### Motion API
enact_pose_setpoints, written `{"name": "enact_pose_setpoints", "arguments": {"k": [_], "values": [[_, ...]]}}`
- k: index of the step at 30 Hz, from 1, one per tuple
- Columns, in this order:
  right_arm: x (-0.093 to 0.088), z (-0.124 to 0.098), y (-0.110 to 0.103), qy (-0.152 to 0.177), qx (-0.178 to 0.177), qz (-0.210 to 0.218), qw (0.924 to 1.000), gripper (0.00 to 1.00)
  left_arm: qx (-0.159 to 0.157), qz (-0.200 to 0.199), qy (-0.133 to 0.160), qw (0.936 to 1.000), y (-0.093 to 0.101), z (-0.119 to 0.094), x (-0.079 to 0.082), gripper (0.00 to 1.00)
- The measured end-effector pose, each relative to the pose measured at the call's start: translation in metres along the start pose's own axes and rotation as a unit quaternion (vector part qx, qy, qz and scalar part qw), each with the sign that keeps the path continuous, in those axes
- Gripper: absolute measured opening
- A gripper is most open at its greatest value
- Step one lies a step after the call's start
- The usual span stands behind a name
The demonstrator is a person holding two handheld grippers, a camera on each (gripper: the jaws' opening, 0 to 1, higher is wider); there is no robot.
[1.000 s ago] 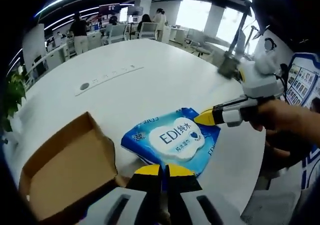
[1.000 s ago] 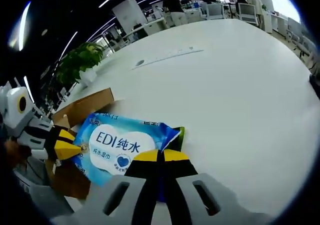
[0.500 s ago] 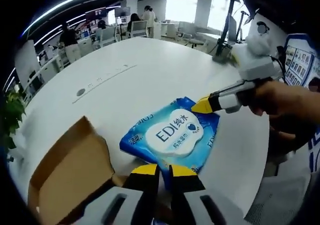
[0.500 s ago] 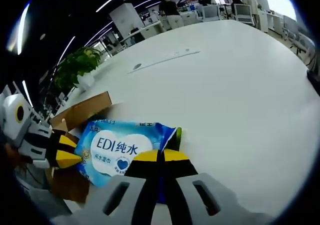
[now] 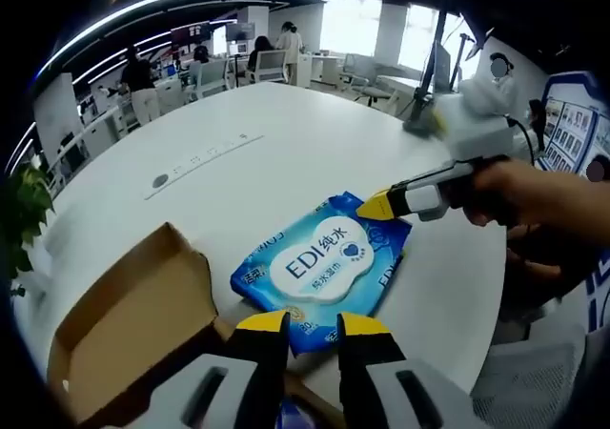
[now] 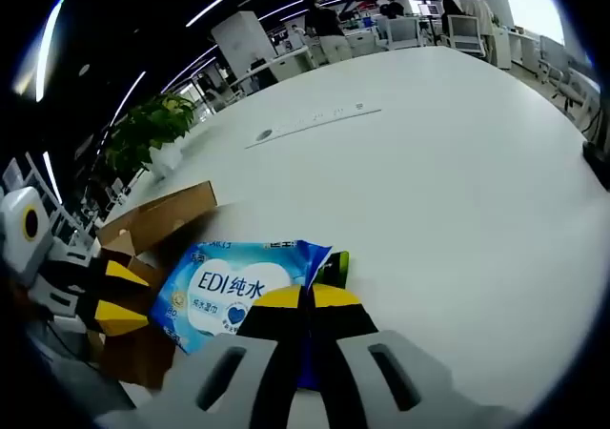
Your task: Operate the shoe box by opening the lid, removing the specified soft item, and placing it in the target area until the item is outside and the box remains undamaged.
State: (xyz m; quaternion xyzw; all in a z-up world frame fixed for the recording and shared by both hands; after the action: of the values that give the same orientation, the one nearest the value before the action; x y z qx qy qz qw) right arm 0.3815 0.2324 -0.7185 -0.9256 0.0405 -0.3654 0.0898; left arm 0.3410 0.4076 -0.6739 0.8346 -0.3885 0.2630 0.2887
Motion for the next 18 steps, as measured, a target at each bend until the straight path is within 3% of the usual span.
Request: {"name": "enact_pose_setpoints", "arguments": {"k": [9, 18], "values": [[0.003, -0.008, -0.002, 0.011, -0.008, -0.023, 0.9997, 0.05, -0.009, -0.011, 0.036, 0.9993, 0.008, -0.015, 0.002, 0.21], [0.005, -0.028, -0.007, 0.020, -0.004, -0.077, 0.9968, 0.10, -0.006, -0.016, 0.063, 0.9979, 0.008, -0.032, 0.002, 0.22]]}}
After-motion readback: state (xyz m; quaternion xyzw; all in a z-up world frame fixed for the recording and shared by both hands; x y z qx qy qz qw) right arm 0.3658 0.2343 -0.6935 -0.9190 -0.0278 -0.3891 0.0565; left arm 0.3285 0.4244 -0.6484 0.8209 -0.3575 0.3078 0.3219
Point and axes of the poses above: the point that each gripper's makers call its tool centre point, and the gripper's own axes: z roughly forward along the fingers, y roughly to its right, x roughly out of its top, the point moved 5 cm from there along -z, roughly backward along the fingers, and after that the axes turned 15 degrees about -x, right-handed, at the moved point
